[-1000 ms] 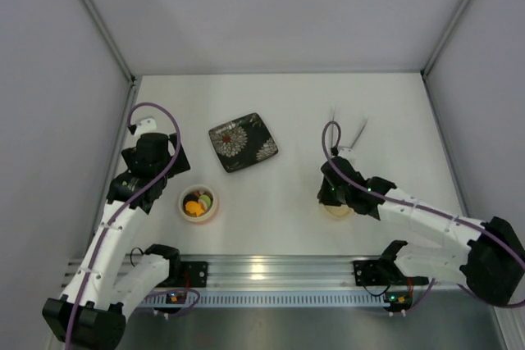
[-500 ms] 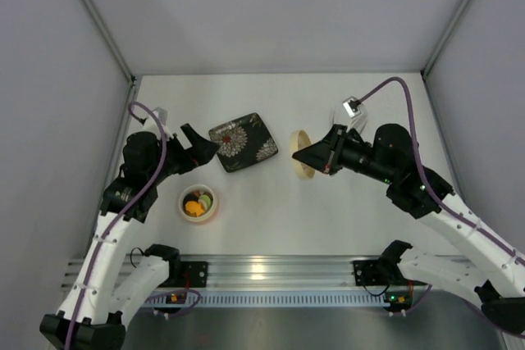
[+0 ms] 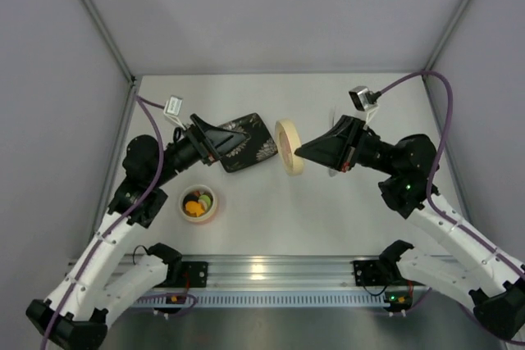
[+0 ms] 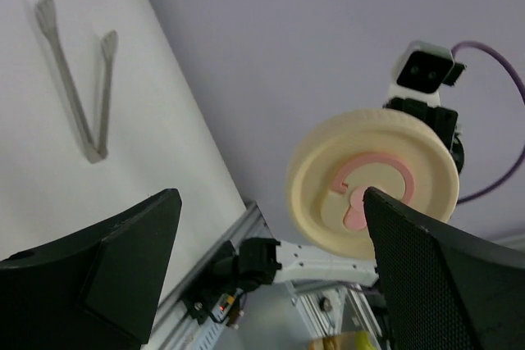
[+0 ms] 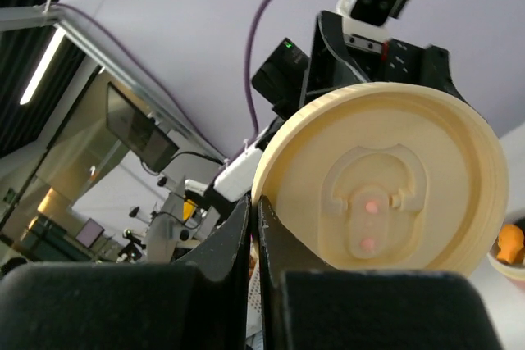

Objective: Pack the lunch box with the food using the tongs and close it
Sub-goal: Pick up the box lid from the center of the board.

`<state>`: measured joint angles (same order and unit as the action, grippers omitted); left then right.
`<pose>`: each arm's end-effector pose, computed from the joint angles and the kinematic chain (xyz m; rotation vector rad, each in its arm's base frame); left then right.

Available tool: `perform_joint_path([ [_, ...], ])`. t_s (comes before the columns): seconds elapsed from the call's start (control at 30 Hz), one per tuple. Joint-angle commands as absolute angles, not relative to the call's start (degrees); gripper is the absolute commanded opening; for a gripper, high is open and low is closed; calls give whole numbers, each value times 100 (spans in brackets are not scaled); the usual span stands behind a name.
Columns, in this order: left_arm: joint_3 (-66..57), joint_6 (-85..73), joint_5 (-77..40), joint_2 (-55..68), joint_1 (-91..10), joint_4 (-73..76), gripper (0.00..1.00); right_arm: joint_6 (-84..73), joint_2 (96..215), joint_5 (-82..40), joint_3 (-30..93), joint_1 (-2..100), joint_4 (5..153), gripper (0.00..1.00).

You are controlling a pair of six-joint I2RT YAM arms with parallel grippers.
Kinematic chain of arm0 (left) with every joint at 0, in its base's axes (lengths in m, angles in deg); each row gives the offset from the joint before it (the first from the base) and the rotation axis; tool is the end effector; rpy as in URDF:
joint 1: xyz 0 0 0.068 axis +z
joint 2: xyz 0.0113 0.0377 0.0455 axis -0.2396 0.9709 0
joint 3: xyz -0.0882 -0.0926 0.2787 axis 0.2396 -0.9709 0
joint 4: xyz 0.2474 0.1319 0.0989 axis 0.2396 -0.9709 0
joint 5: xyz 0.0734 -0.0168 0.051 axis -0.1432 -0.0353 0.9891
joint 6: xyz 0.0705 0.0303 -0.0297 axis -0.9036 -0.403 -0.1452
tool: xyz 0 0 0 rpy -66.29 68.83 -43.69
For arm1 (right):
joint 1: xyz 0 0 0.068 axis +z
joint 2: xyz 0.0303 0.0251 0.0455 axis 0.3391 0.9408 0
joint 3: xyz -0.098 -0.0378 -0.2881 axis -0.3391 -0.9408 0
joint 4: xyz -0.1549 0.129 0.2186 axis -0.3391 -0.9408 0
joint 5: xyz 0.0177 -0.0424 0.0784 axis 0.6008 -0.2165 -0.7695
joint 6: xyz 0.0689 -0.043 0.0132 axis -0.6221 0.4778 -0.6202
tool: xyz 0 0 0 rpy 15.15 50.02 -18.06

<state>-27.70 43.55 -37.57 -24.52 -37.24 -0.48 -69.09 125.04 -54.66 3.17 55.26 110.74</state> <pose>0.1890 -0.1177 0.4175 -0.1247 1.7014 -1.5087 0.1585 0.1703 0.4506 -0.3718 1.4195 1.9475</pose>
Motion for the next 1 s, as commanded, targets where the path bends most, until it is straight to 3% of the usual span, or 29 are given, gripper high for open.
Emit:
perform_joint_path([
  [0.0, -2338, 4666, -3170, -2246, -4399, 544, 97, -7048, 12409, -5678, 532, 5454, 12637, 0],
  [0.33, -1827, 3665, -1543, -1630, -6403, 385, 94, -6704, 12760, -5634, 1191, 5419, 11415, 0],
  [0.6, -2116, 3049, -752, -1770, -6870, 526, 92, -7072, 12796, -5494, 1253, 5252, 10994, 0],
  [0.97, -2758, 2979, -971, -2184, -6880, 1545, 89, -7881, 12927, -5458, 1033, 5164, 11258, 0],
])
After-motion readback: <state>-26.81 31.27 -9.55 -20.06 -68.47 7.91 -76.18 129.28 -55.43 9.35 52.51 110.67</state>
